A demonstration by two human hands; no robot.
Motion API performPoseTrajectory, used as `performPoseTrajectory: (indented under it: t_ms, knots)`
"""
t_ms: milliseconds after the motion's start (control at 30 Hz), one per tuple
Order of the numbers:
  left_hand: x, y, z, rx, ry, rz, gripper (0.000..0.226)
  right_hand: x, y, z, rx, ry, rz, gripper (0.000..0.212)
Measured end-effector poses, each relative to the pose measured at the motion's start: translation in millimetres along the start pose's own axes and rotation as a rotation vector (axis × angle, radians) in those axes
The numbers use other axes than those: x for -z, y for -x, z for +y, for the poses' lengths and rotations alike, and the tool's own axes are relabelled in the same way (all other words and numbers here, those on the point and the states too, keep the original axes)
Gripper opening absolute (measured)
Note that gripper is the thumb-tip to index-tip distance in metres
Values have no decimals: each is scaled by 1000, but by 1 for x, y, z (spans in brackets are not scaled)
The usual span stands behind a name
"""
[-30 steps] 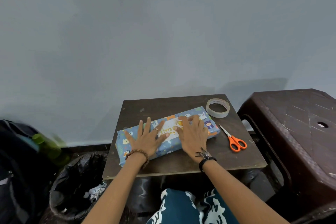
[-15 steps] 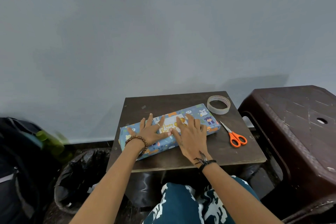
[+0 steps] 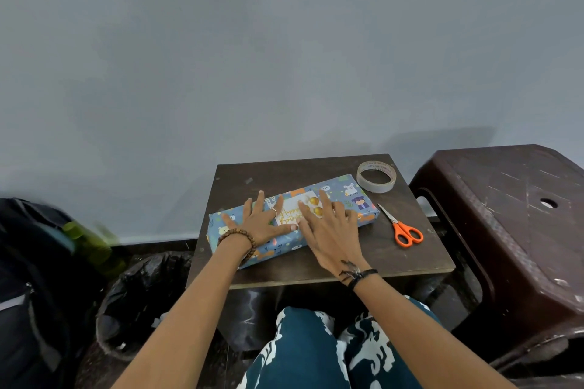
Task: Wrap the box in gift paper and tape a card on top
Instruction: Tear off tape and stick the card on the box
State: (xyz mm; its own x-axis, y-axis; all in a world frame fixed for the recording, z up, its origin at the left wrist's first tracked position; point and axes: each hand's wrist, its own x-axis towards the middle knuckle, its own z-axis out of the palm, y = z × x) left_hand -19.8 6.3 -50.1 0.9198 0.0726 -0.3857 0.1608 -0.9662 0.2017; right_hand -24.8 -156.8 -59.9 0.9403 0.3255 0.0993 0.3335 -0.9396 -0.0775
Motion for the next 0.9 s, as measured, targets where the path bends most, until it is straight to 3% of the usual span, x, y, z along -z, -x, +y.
performPoseTrajectory:
  t_ms: [167, 233, 300, 367, 433, 500, 767, 900]
  knots:
    - [2, 3, -4, -30, 102, 30, 77, 8, -9, 27, -74, -42, 67, 45]
    - [2, 13, -8, 43, 341, 283, 74, 12, -12, 43, -163, -154, 97, 43]
    - [-3, 26, -20, 223, 555, 629, 70, 11, -15, 62, -266, -432, 122, 47]
    - [-13, 35, -34, 420, 661, 778, 69, 9, -15, 74, -333, -681, 57, 58]
    - [-25, 39, -40, 512, 879, 708, 63, 7, -11, 76, -390, -853, 18, 65]
    - [-35, 40, -35, 478, 1087, 610, 48, 8, -5, 75, -426, -964, 63, 65]
    - [-26, 12, -40, 285, 1063, 483, 43, 9, 18, 82, -424, -1036, 238, 51]
    - [-23, 1, -44, 281, 914, 439, 56, 10, 13, 78, -435, -918, 240, 48]
